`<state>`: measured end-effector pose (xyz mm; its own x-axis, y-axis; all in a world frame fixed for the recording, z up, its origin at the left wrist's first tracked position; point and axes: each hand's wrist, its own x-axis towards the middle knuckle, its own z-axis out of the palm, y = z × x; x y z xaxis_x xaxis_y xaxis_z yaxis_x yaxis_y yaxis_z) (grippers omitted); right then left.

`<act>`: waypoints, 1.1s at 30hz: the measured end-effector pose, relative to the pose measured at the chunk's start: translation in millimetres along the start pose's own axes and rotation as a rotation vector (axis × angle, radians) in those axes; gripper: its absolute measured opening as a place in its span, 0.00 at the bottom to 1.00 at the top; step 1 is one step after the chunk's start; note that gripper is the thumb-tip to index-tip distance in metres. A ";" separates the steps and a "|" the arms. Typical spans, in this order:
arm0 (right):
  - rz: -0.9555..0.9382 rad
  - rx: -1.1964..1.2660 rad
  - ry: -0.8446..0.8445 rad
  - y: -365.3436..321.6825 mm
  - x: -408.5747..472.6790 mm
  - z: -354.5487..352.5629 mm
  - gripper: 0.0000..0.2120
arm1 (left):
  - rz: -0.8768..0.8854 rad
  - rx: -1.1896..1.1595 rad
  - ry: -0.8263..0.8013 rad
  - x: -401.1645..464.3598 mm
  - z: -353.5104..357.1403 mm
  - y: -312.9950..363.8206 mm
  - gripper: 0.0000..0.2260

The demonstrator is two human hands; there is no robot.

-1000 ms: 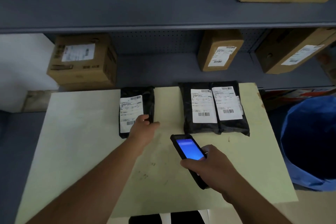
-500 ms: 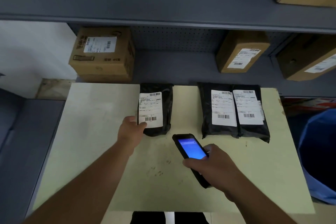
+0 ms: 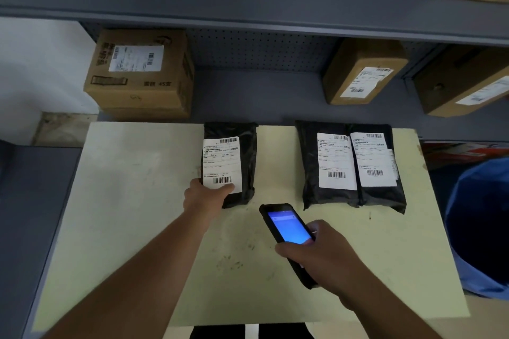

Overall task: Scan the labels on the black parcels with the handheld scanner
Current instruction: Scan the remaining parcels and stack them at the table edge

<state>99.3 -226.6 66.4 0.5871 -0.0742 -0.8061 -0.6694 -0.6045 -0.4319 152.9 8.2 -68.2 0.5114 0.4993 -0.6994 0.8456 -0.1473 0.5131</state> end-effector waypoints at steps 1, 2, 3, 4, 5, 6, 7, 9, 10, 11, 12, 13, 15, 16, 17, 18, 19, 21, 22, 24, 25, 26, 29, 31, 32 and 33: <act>0.004 0.001 0.005 0.4 0.5 -0.9 0.22 | -0.011 0.011 -0.001 1.9 3.2 0.5 0.48; 0.007 -0.001 0.009 1.0 0.9 -1.5 0.22 | -0.023 0.024 -0.004 1.7 5.9 1.7 0.50; 0.008 -0.003 0.012 1.7 1.0 -2.3 0.22 | -0.032 0.037 -0.002 1.1 8.8 2.6 0.50; 0.006 -0.003 0.014 1.7 1.5 -3.3 0.21 | -0.034 0.055 0.008 1.3 11.8 3.3 0.50; 0.007 0.000 0.015 1.9 1.9 -4.5 0.20 | -0.037 0.078 0.024 2.2 14.7 3.3 0.50; 0.008 0.006 0.016 2.3 2.2 -5.5 0.20 | -0.034 0.105 0.045 3.5 17.6 2.3 0.50; 0.008 0.012 0.019 2.6 2.5 -6.6 0.20 | -0.028 0.132 0.063 5.7 20.4 1.0 0.50; 0.014 0.010 0.024 4.6 2.7 -8.3 0.20 | -0.022 0.169 0.082 7.7 25.4 -0.8 0.49; 0.018 0.010 0.025 5.6 2.4 -9.0 0.20 | -0.024 0.180 0.087 8.4 27.6 -1.3 0.49; 0.020 0.010 0.027 6.7 2.4 -10.0 0.20 | -0.028 0.188 0.094 9.0 29.8 -1.3 0.49; 0.021 0.009 0.029 8.2 2.8 -10.9 0.20 | -0.034 0.193 0.103 8.8 31.6 -1.0 0.49; 0.023 0.009 0.031 9.9 2.7 -11.7 0.20 | -0.036 0.193 0.113 8.3 33.1 -0.5 0.48; 0.028 0.016 0.031 13.1 2.5 -13.2 0.21 | -0.029 0.192 0.127 6.6 35.8 0.9 0.47; 0.033 0.019 0.030 15.0 2.4 -13.7 0.21 | -0.025 0.195 0.130 5.4 36.6 1.4 0.46; 0.038 0.023 0.030 16.6 2.4 -14.2 0.21 | -0.024 0.196 0.134 4.2 37.7 2.2 0.45; 0.041 0.026 0.030 17.9 2.6 -14.5 0.20 | -0.023 0.194 0.136 3.4 38.8 3.1 0.44; 0.045 0.026 0.028 19.4 2.4 -14.8 0.20 | -0.023 0.193 0.139 2.0 39.5 3.9 0.44; 0.047 0.023 0.025 22.3 2.6 -15.6 0.20 | -0.023 0.195 0.151 0.1 40.9 6.5 0.44; 0.048 0.020 0.023 23.6 2.5 -15.9 0.20 | -0.025 0.191 0.157 -0.8 40.7 7.4 0.45; 0.049 0.013 0.022 24.8 2.2 -16.8 0.20 | -0.024 0.160 0.159 -1.3 39.8 8.0 0.46; 0.048 0.008 0.019 25.2 1.9 -17.2 0.21 | -0.018 0.141 0.157 -1.5 38.9 7.4 0.47; 0.045 0.004 0.018 25.3 1.9 -17.7 0.21 | -0.010 0.122 0.154 -1.1 37.7 6.3 0.46; 0.034 0.007 0.016 24.7 1.4 -19.4 0.20 | -0.006 0.033 0.132 -0.2 33.3 2.4 0.40; 0.025 0.007 0.017 24.3 1.0 -19.6 0.20 | -0.019 -0.063 0.100 1.3 30.2 -0.8 0.34; 0.025 0.004 0.018 23.8 0.1 -19.2 0.21 | -0.018 -0.102 0.080 1.2 28.1 -2.7 0.30; 0.024 0.002 0.020 23.3 -0.7 -18.8 0.21 | -0.011 -0.129 0.060 1.8 26.4 -4.9 0.26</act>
<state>91.9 -255.6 64.5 0.5793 -0.1045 -0.8084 -0.6845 -0.6008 -0.4129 153.7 -12.6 -85.1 0.4886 0.5509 -0.6766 0.8227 -0.0324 0.5676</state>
